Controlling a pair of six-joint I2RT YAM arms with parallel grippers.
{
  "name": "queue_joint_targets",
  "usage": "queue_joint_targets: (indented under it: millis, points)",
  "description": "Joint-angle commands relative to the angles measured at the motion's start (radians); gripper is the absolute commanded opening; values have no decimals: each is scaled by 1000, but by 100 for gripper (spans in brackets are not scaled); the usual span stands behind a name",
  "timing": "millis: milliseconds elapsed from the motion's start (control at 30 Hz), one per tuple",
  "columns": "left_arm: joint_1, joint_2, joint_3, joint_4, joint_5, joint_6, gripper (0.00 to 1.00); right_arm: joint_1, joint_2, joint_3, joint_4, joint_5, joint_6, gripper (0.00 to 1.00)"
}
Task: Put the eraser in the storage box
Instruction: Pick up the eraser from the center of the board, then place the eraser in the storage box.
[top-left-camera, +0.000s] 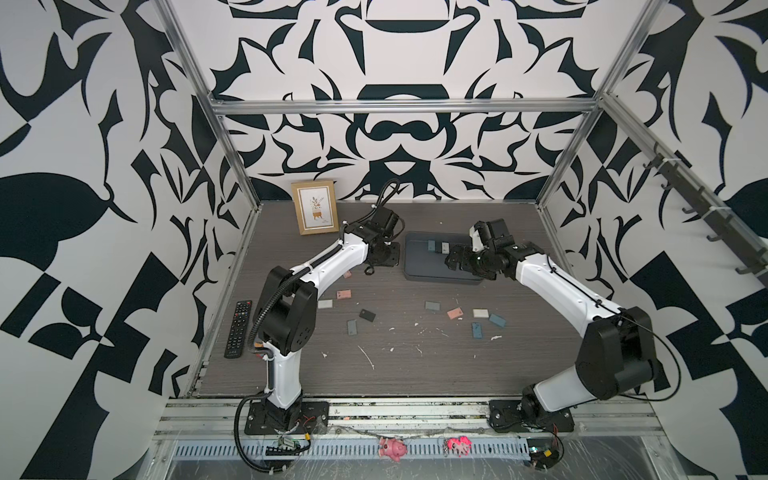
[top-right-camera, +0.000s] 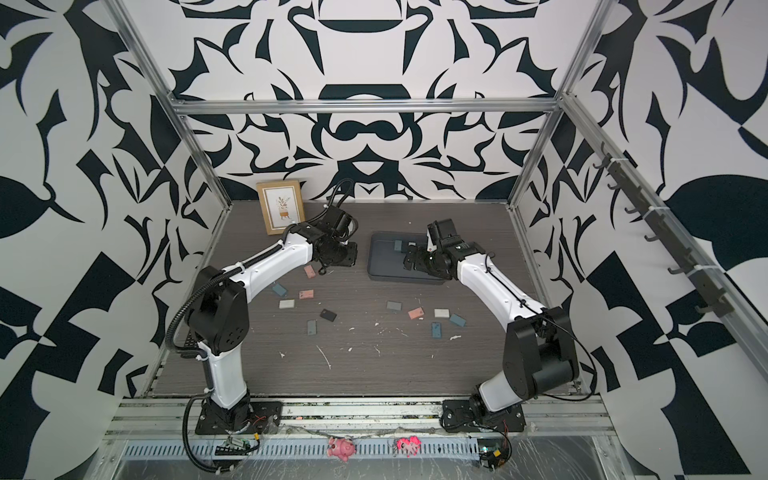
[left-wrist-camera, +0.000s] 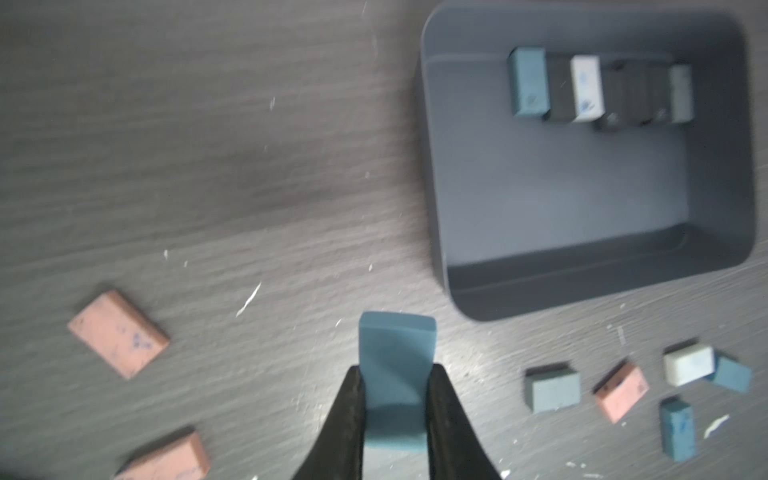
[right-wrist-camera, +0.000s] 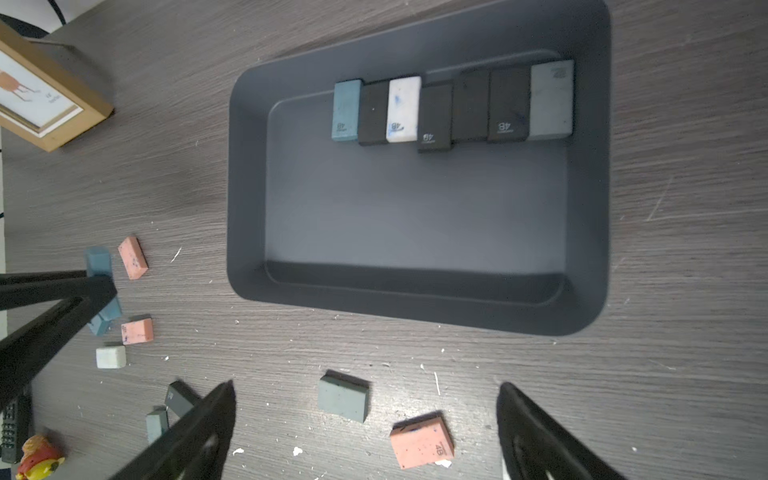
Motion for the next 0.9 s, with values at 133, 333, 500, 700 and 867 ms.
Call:
queue_joint_targets:
  millis: [133,333,500,700,867]
  points:
    - [-2,92,142,-39,50,-33,20,-43,-23,47,9,-33,1,99]
    - [-2,177,238,-10,83,-63,20,-70,0,73,7,-35,-4,99]
    - [-1,274,354,-16,124,-94,21,-83,27,92,19,-65,7,99]
    - [-3,355,449,-7,157,-128,21,-84,61,109,29,-71,13,99]
    - [-4,396,477,23,170,-152,21,-83,88,113,42,-73,22,99]
